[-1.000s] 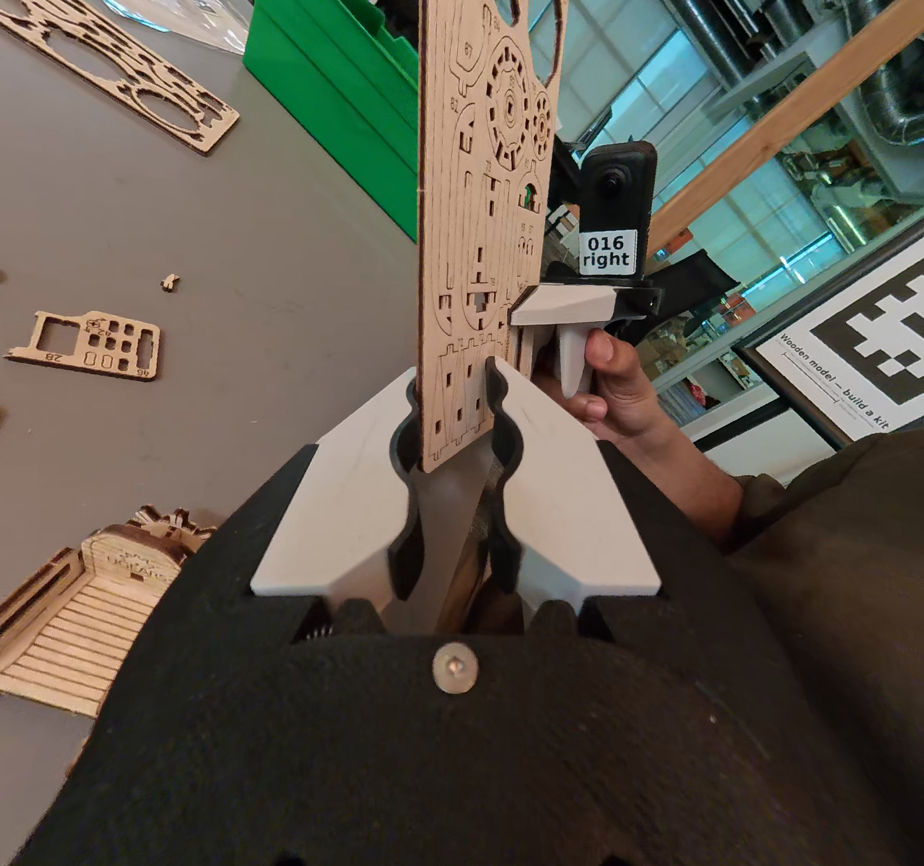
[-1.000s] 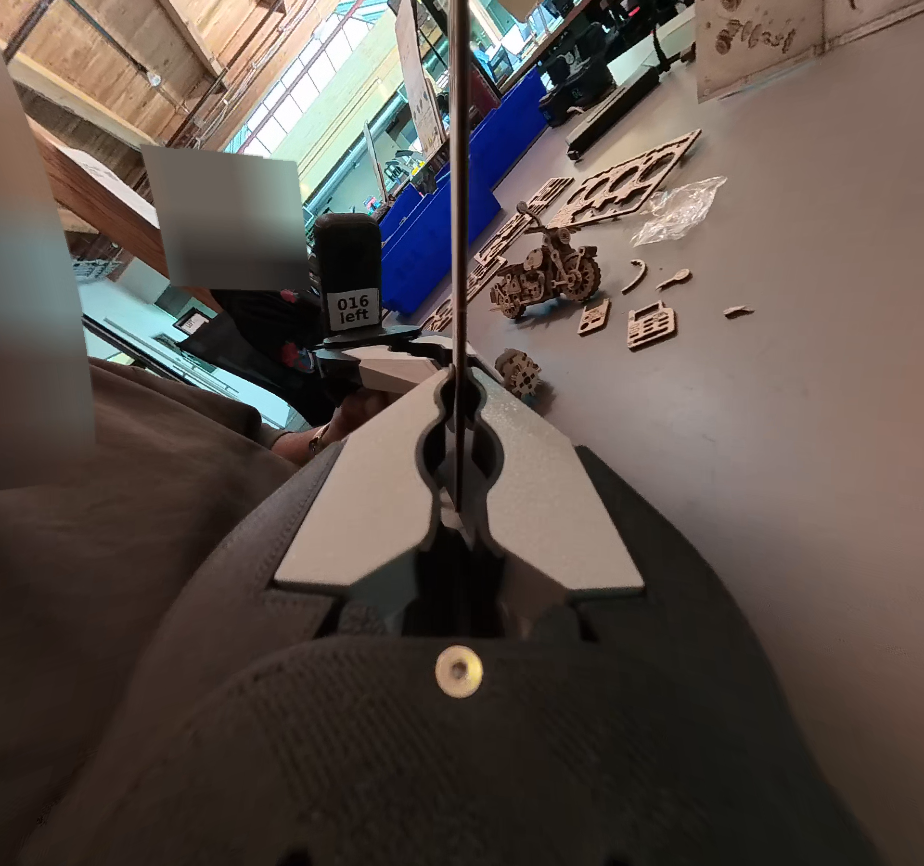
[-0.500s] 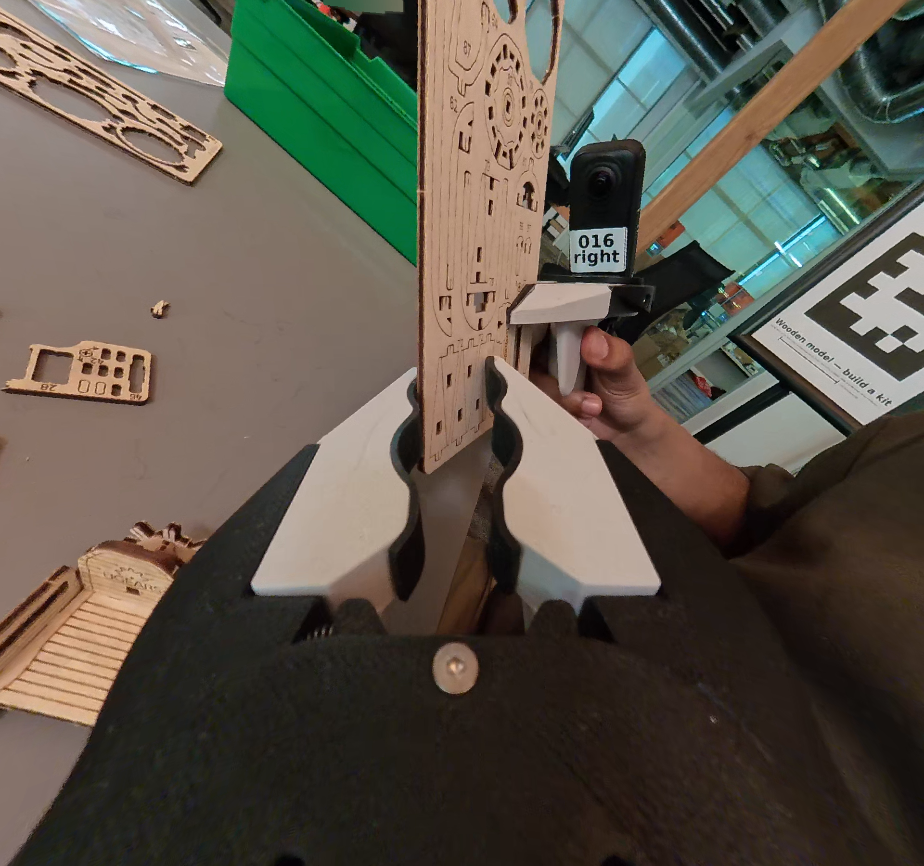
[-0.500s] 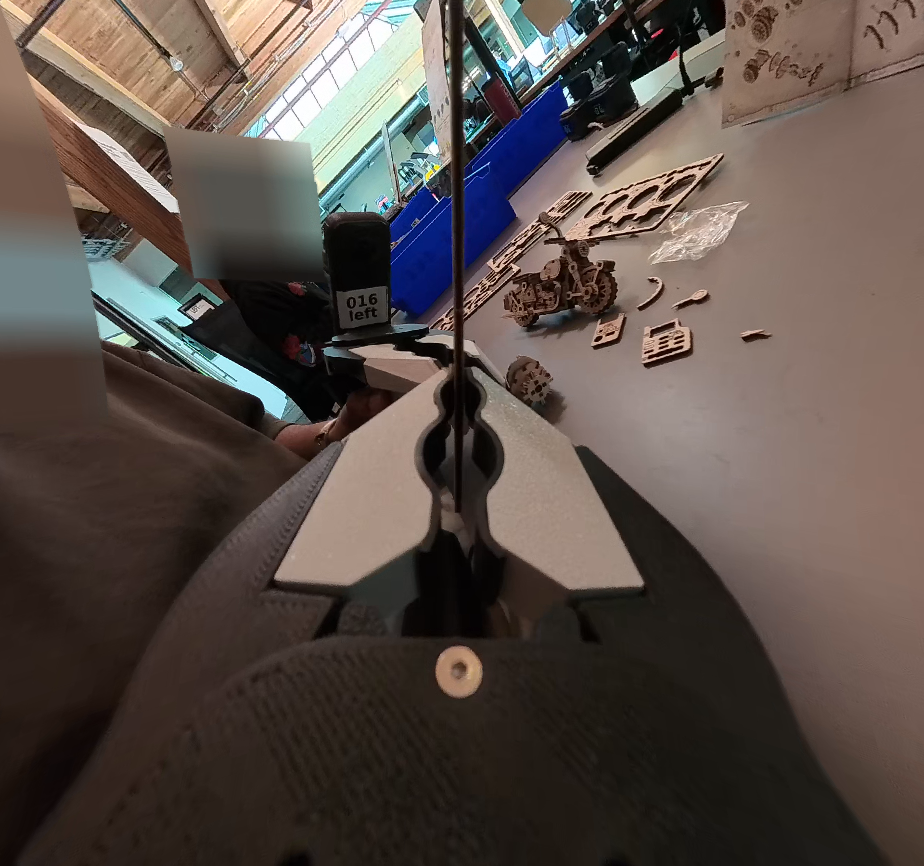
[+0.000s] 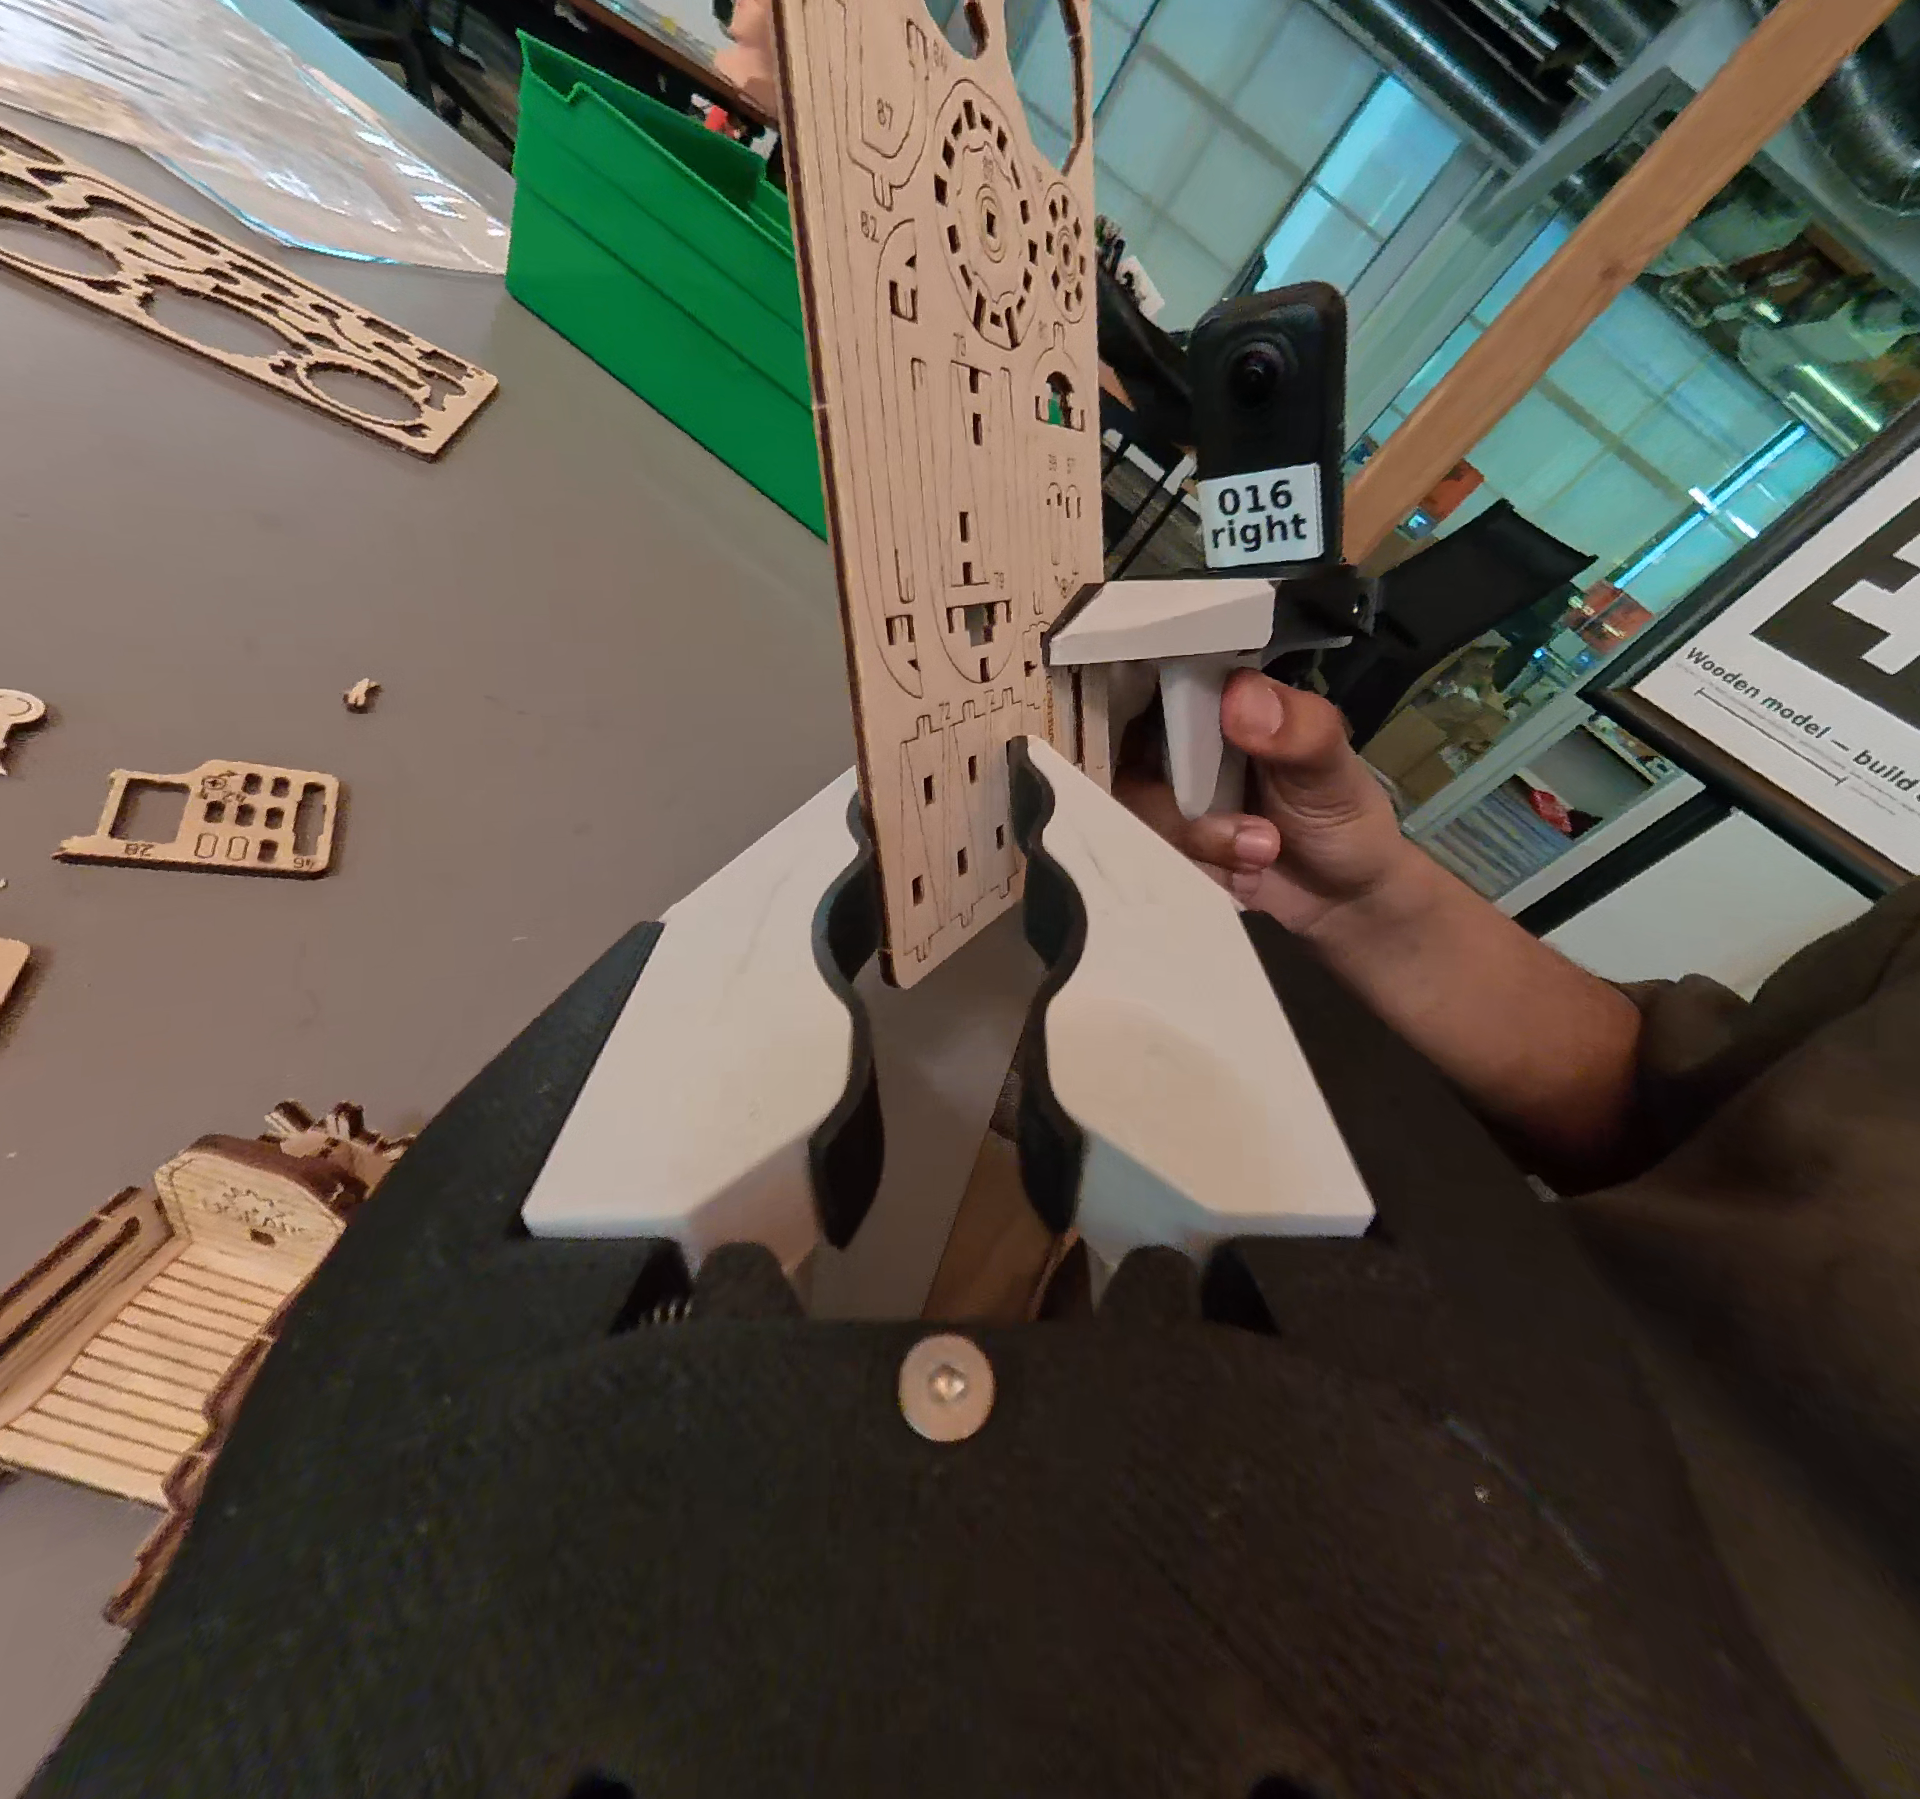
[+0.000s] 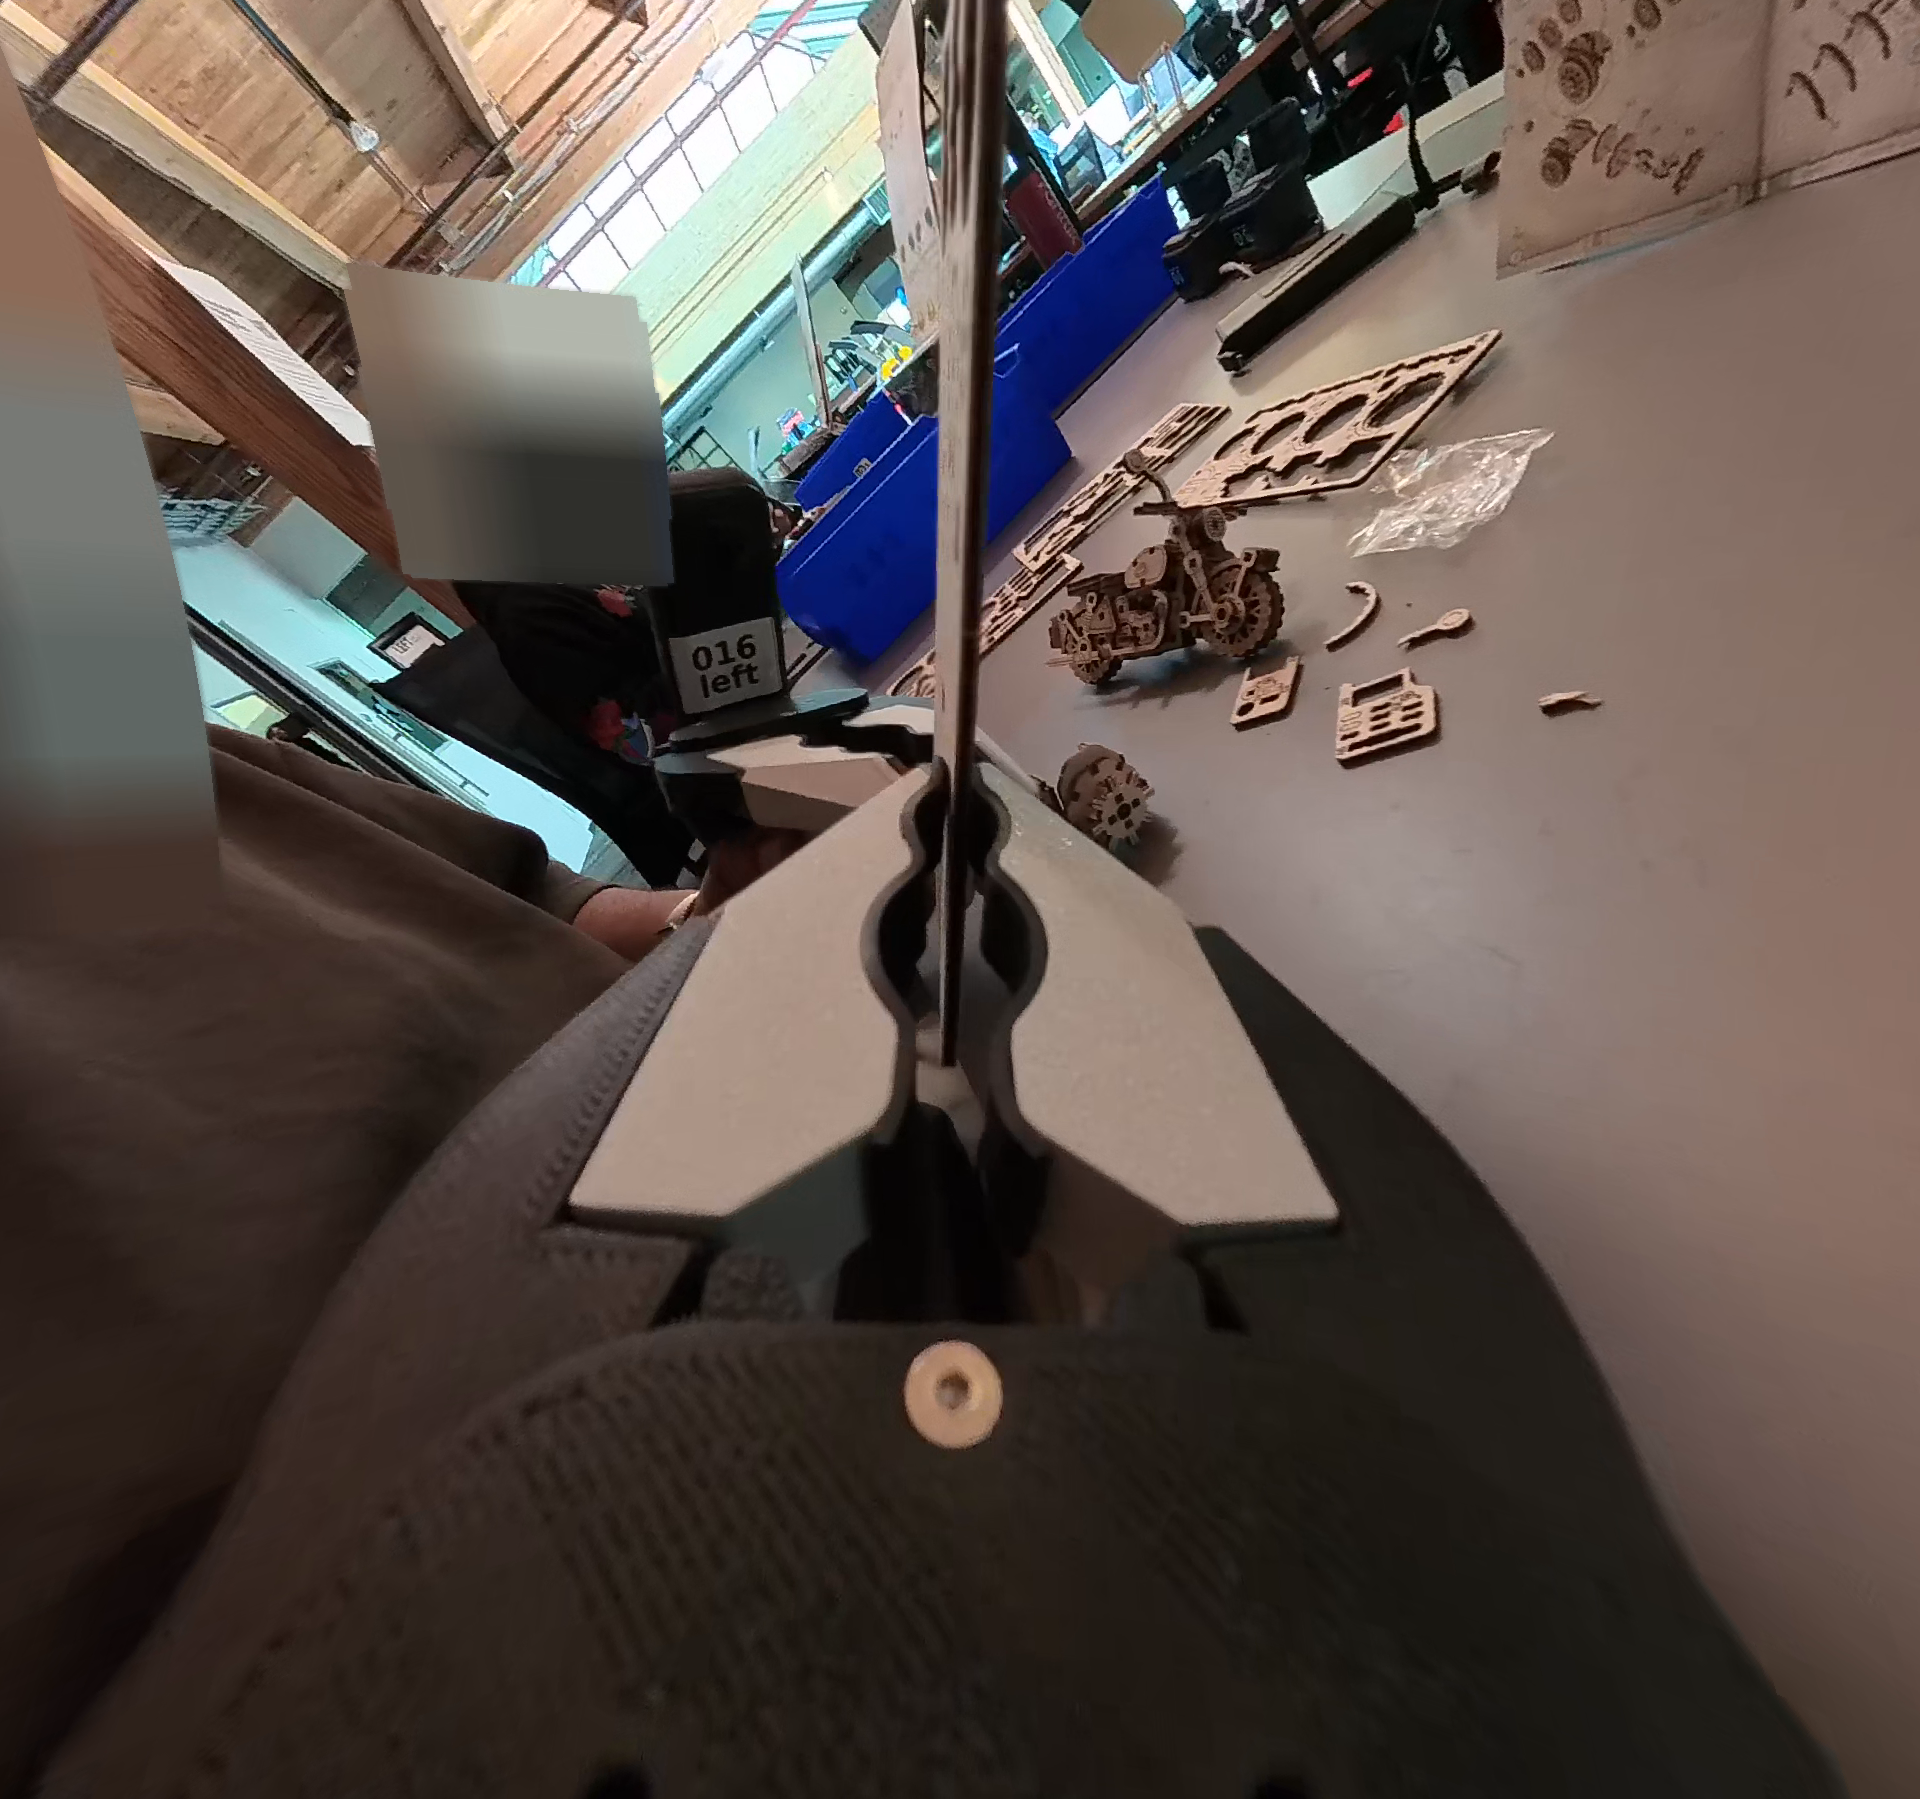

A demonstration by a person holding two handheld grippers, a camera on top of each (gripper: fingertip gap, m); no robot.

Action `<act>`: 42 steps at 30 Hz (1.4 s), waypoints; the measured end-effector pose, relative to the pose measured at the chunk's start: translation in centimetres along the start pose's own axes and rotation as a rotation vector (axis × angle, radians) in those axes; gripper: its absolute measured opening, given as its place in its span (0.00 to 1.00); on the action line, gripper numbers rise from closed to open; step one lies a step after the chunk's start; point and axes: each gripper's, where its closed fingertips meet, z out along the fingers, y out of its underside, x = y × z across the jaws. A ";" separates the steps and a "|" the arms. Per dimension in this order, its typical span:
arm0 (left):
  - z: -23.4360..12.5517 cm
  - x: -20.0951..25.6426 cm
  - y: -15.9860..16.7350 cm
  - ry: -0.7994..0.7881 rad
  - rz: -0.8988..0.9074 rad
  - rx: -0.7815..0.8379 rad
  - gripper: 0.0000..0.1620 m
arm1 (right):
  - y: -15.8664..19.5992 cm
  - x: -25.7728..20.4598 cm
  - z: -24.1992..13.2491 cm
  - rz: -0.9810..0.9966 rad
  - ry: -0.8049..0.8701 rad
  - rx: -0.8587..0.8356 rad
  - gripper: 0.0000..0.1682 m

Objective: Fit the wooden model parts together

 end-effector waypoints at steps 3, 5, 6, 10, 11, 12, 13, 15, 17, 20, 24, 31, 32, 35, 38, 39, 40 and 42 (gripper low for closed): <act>0.1 -0.1 0.1 0.001 -0.017 -0.006 0.14 | 0.0 0.0 0.0 -0.018 0.013 -0.011 0.00; 0.1 -0.1 0.1 0.005 -0.022 -0.005 0.14 | 0.0 0.0 0.0 -0.022 0.011 -0.011 0.00; 0.1 -0.1 0.1 0.005 -0.019 -0.005 0.14 | 0.0 0.0 0.0 -0.020 0.007 -0.009 0.00; 0.0 0.1 -0.1 0.014 -0.014 0.001 0.14 | -0.1 -0.2 0.0 -0.010 -0.018 0.002 0.00; 0.0 0.1 -0.1 0.013 -0.013 0.001 0.14 | -0.1 -0.2 0.0 -0.008 -0.020 0.004 0.00; 0.0 0.1 -0.1 0.013 -0.012 0.002 0.14 | -0.1 -0.2 0.0 -0.006 -0.023 0.005 0.00; 0.0 0.1 -0.1 0.014 -0.013 0.002 0.13 | -0.1 -0.3 0.0 -0.003 -0.025 0.007 0.00; 0.0 0.1 -0.1 0.016 -0.016 0.003 0.13 | -0.1 -0.3 0.0 0.001 -0.029 0.009 0.00; 0.0 0.1 -0.2 0.012 -0.016 0.007 0.14 | -0.3 -0.2 -0.1 0.001 -0.026 0.016 0.00; -0.2 -0.6 -0.5 -0.034 -0.009 0.024 0.19 | -2.3 0.2 -1.6 -0.014 0.006 0.113 0.00; -0.6 -1.0 -1.3 -0.042 -0.012 0.061 0.19 | -6.2 2.0 -6.3 -0.091 0.175 0.302 0.00; 0.2 2.7 0.2 0.142 0.050 -0.016 0.13 | -9.6 2.2 -11.2 -0.220 0.330 0.469 0.00; 0.4 3.3 0.6 0.154 0.084 -0.028 0.14 | -9.7 2.2 -11.4 -0.221 0.332 0.476 0.00; 0.7 4.9 1.8 0.184 0.206 -0.063 0.16 | -9.9 2.2 -11.8 -0.203 0.322 0.503 0.00; 1.0 5.3 2.9 0.160 0.301 -0.114 0.23 | -9.8 2.4 -11.5 -0.154 0.290 0.518 0.00; 1.0 5.3 3.1 0.154 0.320 -0.121 0.24 | -9.6 2.4 -11.3 -0.137 0.278 0.516 0.00; 1.1 5.4 3.1 0.150 0.333 -0.120 0.25 | -9.4 2.5 -10.9 -0.124 0.271 0.508 0.00; 1.1 5.3 2.9 0.136 0.351 -0.107 0.24 | -8.9 2.7 -10.3 -0.114 0.265 0.485 0.00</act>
